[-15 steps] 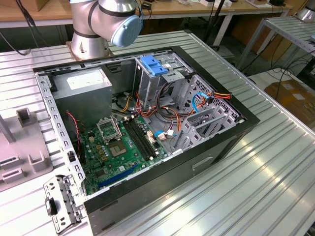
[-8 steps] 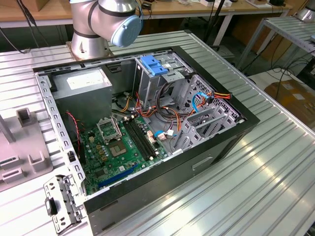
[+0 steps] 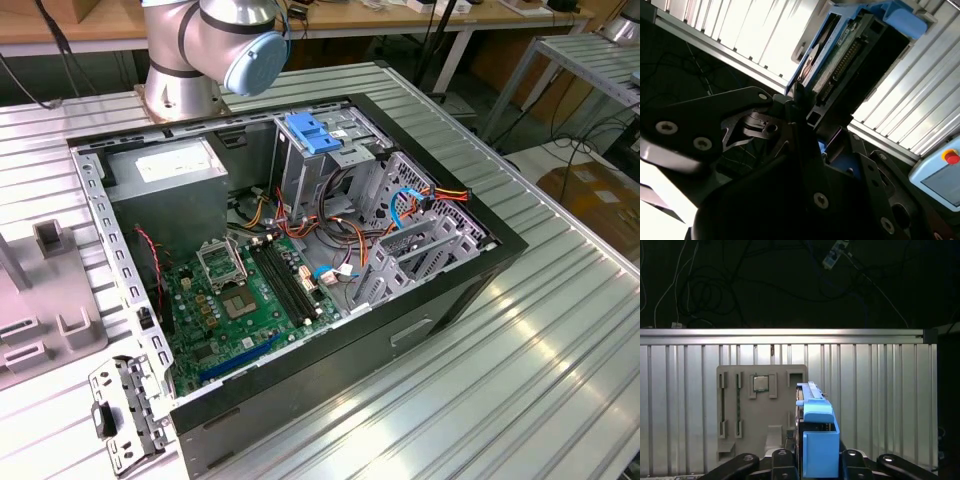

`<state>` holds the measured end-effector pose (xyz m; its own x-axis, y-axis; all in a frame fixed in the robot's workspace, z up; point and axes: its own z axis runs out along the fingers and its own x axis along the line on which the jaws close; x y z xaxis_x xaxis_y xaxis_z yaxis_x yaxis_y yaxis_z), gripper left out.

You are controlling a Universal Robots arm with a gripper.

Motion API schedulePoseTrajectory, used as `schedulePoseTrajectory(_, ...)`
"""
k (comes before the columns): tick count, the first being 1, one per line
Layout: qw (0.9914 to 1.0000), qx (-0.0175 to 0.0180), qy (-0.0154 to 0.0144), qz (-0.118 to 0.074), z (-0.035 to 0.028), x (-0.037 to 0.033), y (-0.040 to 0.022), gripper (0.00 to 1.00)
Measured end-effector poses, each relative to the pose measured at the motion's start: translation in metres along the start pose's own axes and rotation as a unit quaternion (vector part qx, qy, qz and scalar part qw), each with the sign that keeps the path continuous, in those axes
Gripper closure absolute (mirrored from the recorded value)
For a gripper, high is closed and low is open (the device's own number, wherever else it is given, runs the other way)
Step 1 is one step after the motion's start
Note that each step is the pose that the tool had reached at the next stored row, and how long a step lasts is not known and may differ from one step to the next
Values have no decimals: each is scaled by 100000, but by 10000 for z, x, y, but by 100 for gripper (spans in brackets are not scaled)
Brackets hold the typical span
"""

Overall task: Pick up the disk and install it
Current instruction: 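Pick up the disk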

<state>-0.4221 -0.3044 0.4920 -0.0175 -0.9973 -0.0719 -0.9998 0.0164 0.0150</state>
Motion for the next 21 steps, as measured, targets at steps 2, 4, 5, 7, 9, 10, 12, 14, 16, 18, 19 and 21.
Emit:
schedulePoseTrajectory(2, 100000, -2, -1, -2, 0, 0, 0, 63)
schedulePoseTrajectory(4, 100000, 4, -3, 3, -1, 21, -1, 63)
schedulePoseTrajectory(5, 100000, 2, -2, 4, -2, 23, -1, 63)
schedulePoseTrajectory(7, 100000, 1, -1, -3, -2, 28, -3, 63)
schedulePoseTrajectory(9, 100000, -1, 4, 0, -3, 31, -12, 63)
schedulePoseTrajectory(10, 100000, -1, 7, 1, -3, 32, -21, 63)
schedulePoseTrajectory(12, 100000, 3, 11, 0, -3, 34, -35, 63)
schedulePoseTrajectory(14, 100000, -2, 17, -2, -3, 34, -43, 63)
schedulePoseTrajectory(16, 100000, -3, 15, -3, -4, 34, -55, 63)
schedulePoseTrajectory(18, 100000, 2, 13, 1, -3, 34, -63, 63)
schedulePoseTrajectory(19, 100000, 0, 15, 0, -3, 34, -69, 63)
schedulePoseTrajectory(21, 100000, -1, 15, 0, -4, 34, -84, 63)
